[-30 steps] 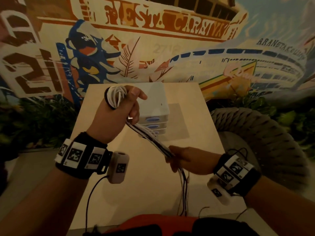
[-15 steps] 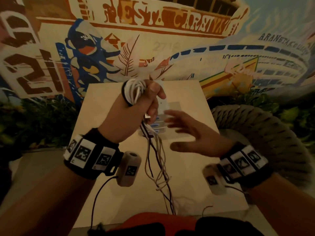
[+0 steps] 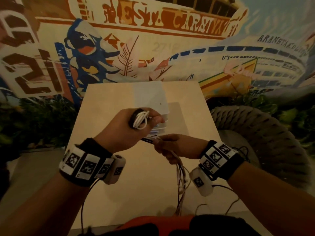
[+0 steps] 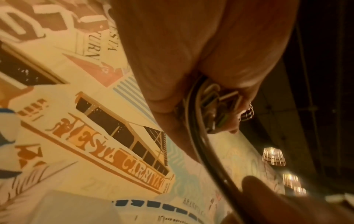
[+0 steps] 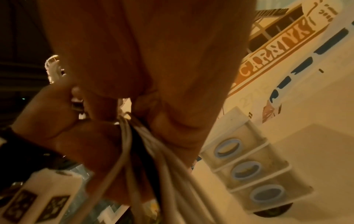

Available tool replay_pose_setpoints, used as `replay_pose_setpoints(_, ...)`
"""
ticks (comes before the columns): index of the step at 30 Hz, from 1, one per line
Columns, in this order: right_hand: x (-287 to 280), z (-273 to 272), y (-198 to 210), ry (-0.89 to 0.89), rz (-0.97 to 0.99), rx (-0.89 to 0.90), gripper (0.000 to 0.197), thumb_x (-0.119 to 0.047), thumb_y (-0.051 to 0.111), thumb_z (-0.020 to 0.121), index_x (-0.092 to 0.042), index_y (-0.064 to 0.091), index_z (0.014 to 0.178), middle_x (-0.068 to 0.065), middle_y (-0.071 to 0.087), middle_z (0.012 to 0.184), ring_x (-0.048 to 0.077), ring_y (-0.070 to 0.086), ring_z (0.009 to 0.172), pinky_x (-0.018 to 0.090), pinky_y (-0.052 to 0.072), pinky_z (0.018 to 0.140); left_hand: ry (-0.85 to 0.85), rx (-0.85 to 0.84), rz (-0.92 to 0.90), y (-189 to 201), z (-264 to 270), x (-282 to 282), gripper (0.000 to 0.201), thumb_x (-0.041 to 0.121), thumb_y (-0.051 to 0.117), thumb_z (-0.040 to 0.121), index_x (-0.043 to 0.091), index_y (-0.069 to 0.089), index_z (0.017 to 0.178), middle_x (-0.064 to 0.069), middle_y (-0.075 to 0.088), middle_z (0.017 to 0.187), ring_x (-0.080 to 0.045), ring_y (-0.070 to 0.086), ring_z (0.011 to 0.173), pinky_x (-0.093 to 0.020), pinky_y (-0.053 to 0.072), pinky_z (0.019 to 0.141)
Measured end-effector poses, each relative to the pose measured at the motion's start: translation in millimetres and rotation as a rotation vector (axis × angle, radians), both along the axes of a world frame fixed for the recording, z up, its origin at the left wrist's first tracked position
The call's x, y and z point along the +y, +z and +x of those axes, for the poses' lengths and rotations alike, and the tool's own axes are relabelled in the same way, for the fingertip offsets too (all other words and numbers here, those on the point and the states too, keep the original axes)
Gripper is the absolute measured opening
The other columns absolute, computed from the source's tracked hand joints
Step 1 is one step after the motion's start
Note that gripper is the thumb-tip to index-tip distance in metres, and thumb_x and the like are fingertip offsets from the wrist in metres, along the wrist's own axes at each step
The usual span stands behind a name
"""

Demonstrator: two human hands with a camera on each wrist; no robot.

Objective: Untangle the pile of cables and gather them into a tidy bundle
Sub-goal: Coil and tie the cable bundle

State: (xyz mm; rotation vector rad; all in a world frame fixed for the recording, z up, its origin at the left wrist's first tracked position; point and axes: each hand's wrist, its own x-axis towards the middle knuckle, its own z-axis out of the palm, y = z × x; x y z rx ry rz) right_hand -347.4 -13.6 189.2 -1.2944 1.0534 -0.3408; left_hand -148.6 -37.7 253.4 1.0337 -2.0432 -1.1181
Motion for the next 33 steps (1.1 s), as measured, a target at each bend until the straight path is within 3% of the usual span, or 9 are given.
replay_pose_setpoints(4,-8.2,-9.5,13.1,-0.042,0.095,-0.009,0.031,-0.029,0.041,0.108,-0.008,0.061,0.098,-0.001,0.034,0.063,0.013,0.028,0.049,0.025,0.03,0.048,0.005,-0.171,-0.145,-11.7,6.6,-9.7,0.018,0.022,0.061,0.1,0.03,0.073,0.111,0.014,0.073,0.11,0.001,0.067,0.103,-0.029,0.056,0.092)
replay_pose_setpoints(7,-12.6,-8.5,24.2,-0.099,0.102,0.047,0.035,-0.032,0.041,0.105,-0.009,0.064,0.092,-0.002,0.04,0.061,0.013,0.028,0.047,0.024,0.03,0.046,-0.062,-0.367,-0.309,-12.4,4.5,-15.1,0.033,0.019,0.069,0.093,0.029,0.07,0.124,0.003,0.07,0.122,-0.014,0.065,0.109,-0.038,0.054,0.097)
replay_pose_setpoints(10,-16.5,-4.2,32.2,-0.143,0.069,0.092,0.032,-0.031,0.046,0.102,-0.009,0.063,0.087,-0.001,0.04,0.063,0.013,0.027,0.048,0.025,0.028,0.047,-0.173,-0.618,-0.383,-13.0,-1.1,-16.2,0.047,0.029,0.069,0.093,0.032,0.059,0.138,0.002,0.057,0.145,-0.021,0.058,0.125,-0.034,0.047,0.104)
replay_pose_setpoints(14,-19.2,-5.8,37.2,-0.161,0.112,0.076,0.042,-0.022,0.042,0.101,-0.015,0.067,0.068,0.005,0.045,0.067,0.014,0.031,0.047,0.027,0.03,0.05,-0.264,-0.756,-0.385,-15.5,-5.8,-13.4,0.039,0.039,0.057,0.099,0.036,0.055,0.138,0.007,0.064,0.134,-0.017,0.063,0.114,-0.019,0.04,0.081)
replay_pose_setpoints(17,-18.2,-4.2,38.8,-0.133,0.098,0.121,0.049,-0.025,0.04,0.101,-0.015,0.071,0.065,0.01,0.057,0.07,0.016,0.039,0.049,0.03,0.035,0.054,-0.279,-0.789,-0.357,-16.7,-8.9,-9.5,0.032,0.043,0.052,0.1,0.035,0.058,0.13,0.005,0.07,0.115,-0.017,0.066,0.096,-0.022,0.041,0.073)
replay_pose_setpoints(21,-25.2,-3.8,35.2,-0.055,0.12,0.138,0.053,-0.032,0.032,0.098,0.008,0.066,0.1,0.019,0.067,0.085,0.02,0.046,0.054,0.031,0.037,0.056,-0.259,-0.837,-0.293,-26.3,-11.4,-10.8,0.021,0.031,0.061,0.096,0.032,0.064,0.117,0.009,0.066,0.095,-0.015,0.063,0.085,-0.025,0.045,0.071)
replay_pose_setpoints(26,-27.4,4.9,42.4,0.085,0.053,0.279,0.029,-0.035,0.061,0.092,-0.007,0.07,0.091,0.006,0.072,0.081,0.017,0.061,0.06,0.03,0.049,0.059,-0.233,-0.868,-0.341,-30.9,-15.7,-6.9,0.019,0.033,0.062,0.095,0.031,0.068,0.113,0.007,0.068,0.098,-0.018,0.065,0.091,-0.024,0.038,0.07)
replay_pose_setpoints(29,-29.2,10.8,45.9,0.25,-0.011,0.489,0.021,-0.032,0.075,0.089,-0.015,0.075,0.101,-0.001,0.077,0.088,0.013,0.075,0.074,0.029,0.058,0.067,-0.257,-0.952,-0.392,-32.3,-23.4,-3.9,0.022,0.037,0.057,0.097,0.028,0.071,0.112,0.004,0.072,0.101,-0.019,0.068,0.096,-0.024,0.046,0.079)
replay_pose_setpoints(33,-28.5,33.6,40.9,0.243,0.057,0.698,0.02,-0.029,0.07,0.094,-0.01,0.072,0.1,0.001,0.072,0.086,0.016,0.072,0.071,0.029,0.055,0.063,-0.271,-1.042,-0.365,-35.4,-30.9,-3.2,0.022,0.033,0.061,0.095,0.025,0.074,0.111,0.002,0.072,0.105,-0.021,0.068,0.098,-0.028,0.047,0.078)
